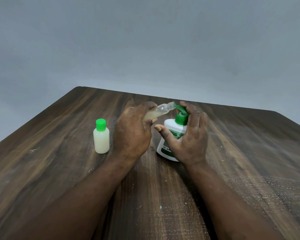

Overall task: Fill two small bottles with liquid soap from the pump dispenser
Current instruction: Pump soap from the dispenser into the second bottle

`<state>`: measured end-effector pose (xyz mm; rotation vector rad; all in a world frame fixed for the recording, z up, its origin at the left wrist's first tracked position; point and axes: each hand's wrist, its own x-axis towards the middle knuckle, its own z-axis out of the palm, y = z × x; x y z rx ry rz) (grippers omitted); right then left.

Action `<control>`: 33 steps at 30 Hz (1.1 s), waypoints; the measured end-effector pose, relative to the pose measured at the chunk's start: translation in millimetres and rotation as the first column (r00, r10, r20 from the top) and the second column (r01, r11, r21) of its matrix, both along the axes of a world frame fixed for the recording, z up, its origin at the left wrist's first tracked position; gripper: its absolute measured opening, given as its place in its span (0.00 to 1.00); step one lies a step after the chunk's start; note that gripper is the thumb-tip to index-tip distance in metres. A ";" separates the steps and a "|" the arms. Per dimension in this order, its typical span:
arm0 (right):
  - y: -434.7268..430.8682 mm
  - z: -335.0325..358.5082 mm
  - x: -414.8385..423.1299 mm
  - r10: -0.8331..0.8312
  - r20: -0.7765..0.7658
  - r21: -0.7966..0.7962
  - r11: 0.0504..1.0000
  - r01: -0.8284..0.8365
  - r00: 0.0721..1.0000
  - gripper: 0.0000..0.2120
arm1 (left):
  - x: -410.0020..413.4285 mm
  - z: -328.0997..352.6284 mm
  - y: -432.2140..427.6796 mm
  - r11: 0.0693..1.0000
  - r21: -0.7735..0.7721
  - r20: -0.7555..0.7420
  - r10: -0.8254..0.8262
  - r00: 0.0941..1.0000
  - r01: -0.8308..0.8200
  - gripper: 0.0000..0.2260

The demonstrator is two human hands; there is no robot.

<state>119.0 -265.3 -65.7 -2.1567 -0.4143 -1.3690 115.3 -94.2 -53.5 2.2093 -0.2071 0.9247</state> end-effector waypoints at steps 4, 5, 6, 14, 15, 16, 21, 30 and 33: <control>-0.2 4.7 -0.3 0.002 -0.018 0.014 1.000 -0.001 1.000 0.43 | -0.4 0.5 -0.5 1.000 0.004 0.010 -0.003 1.000 0.003 0.14; -0.1 5.5 -0.5 0.002 -0.021 0.018 1.000 -0.002 1.000 0.43 | -0.7 0.3 -0.6 1.000 0.004 0.014 -0.005 1.000 0.005 0.15; 0.3 5.9 -0.8 0.005 -0.022 0.021 1.000 -0.004 1.000 0.43 | -1.2 0.5 -0.8 1.000 0.004 0.016 -0.006 1.000 0.006 0.15; 1.3 0.3 0.4 -0.001 0.026 0.005 1.000 0.001 1.000 0.40 | -1.0 0.5 0.0 1.000 -0.007 -0.002 0.010 1.000 -0.010 0.15; 1.2 0.5 0.3 0.001 0.029 0.004 1.000 -0.001 1.000 0.40 | -1.1 0.4 0.0 1.000 -0.007 -0.002 0.007 1.000 -0.007 0.15; 1.2 1.1 0.0 0.005 0.029 0.004 1.000 -0.005 1.000 0.40 | -0.8 0.2 -0.2 1.000 -0.004 0.000 0.004 1.000 -0.004 0.15; 0.0 2.6 0.8 0.002 -0.003 0.019 1.000 -0.002 1.000 0.42 | -1.0 0.1 -0.7 1.000 0.005 0.007 0.002 1.000 -0.002 0.15; 1.3 0.4 -0.1 0.004 0.009 0.013 1.000 -0.004 1.000 0.41 | -1.6 0.7 -1.0 1.000 -0.008 0.003 -0.003 1.000 0.003 0.15; 0.5 0.8 -0.1 0.012 0.002 0.010 1.000 -0.012 1.000 0.41 | -1.8 0.7 -1.3 1.000 -0.007 0.002 0.001 1.000 -0.001 0.15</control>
